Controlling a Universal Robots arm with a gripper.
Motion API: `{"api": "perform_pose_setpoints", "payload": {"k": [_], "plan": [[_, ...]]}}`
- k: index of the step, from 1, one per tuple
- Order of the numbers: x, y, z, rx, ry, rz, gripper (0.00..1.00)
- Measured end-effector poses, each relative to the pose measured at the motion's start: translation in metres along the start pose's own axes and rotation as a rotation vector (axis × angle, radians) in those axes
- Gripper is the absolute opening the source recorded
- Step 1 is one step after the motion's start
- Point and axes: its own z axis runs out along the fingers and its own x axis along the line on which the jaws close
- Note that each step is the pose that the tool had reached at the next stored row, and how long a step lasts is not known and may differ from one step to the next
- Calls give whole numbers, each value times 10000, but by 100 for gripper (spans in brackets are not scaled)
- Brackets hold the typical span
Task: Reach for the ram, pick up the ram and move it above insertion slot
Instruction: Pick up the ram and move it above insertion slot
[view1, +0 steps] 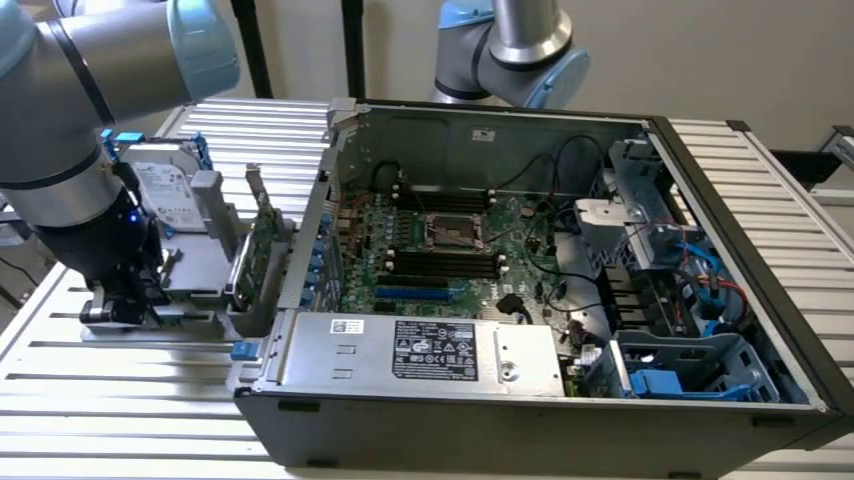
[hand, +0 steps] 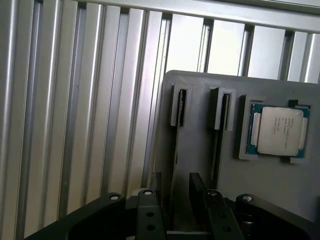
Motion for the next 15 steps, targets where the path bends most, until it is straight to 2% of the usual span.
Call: {"api": "perform_pose_setpoints", "payload": {"k": [5,15], "plan": [[-2,-1,67,1,-1,35,36],[-8,-2,90,-17,-4,88,36]]}}
